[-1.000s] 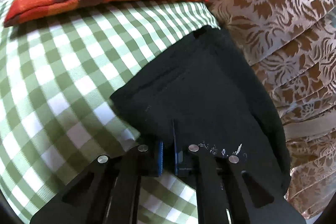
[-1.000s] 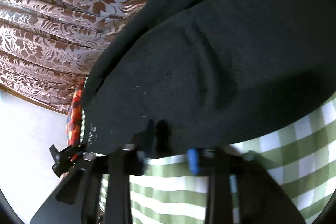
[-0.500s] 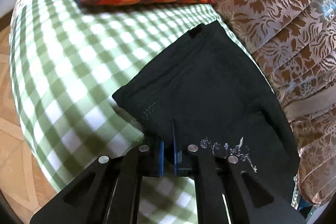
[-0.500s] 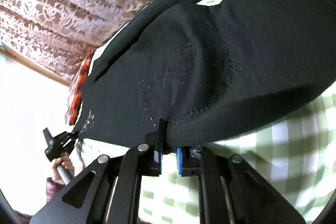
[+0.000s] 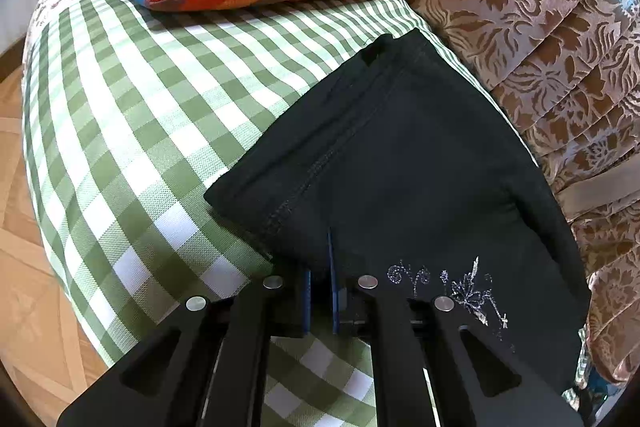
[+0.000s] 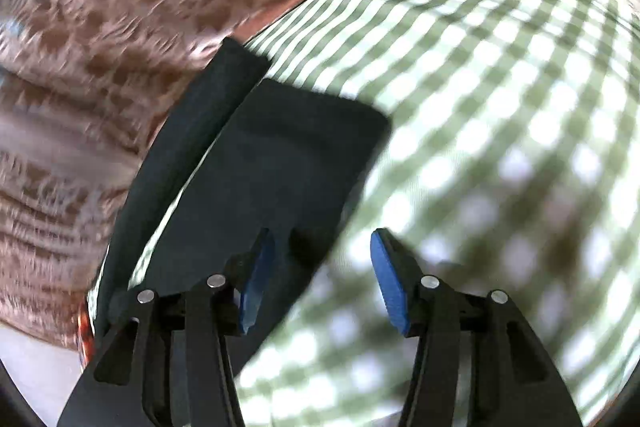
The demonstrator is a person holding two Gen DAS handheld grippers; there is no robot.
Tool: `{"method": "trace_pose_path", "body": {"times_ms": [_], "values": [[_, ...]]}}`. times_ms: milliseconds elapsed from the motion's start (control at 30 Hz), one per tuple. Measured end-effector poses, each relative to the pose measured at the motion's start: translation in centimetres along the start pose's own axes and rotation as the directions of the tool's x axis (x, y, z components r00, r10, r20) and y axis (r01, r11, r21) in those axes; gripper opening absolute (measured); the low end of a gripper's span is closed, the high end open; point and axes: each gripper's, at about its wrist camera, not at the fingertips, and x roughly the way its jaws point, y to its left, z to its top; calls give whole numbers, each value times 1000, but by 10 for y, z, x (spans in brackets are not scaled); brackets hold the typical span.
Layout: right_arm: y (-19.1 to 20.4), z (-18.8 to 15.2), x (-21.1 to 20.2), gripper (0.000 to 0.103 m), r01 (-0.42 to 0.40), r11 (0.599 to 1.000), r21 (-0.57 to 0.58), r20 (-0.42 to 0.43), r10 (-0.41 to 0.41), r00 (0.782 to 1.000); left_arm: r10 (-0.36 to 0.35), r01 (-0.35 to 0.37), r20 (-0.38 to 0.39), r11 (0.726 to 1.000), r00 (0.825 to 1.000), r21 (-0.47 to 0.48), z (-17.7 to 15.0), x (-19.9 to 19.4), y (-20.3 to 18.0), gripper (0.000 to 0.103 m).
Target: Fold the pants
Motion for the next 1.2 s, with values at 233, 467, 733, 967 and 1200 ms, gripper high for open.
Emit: {"method": "trace_pose_path", "body": {"times_ms": [233, 467, 733, 967, 1200], "values": [[15, 20, 10, 13, 79, 994, -70, 24, -78, 997, 38, -38, -4, 999, 999, 33, -1, 1, -4, 5], [7, 1, -68, 10, 123, 984, -130, 159, -102, 982, 25, -25, 1, 999, 1000, 43, 2, -6, -4, 6], [-20, -19, -73, 10, 200, 977, -69, 130, -190, 973, 41, -40, -26, 998, 999, 47, 2, -7, 3, 6], [-36, -26, -60, 24, 208, 978, -29, 87, -205, 975, 65, -62, -32, 993, 997, 96, -1, -5, -1, 18], [-28, -20, -103, 51, 241, 970, -24, 212, -231, 950, 166, -173, 139, 984, 976, 36, 30, -64, 17, 42]]}}
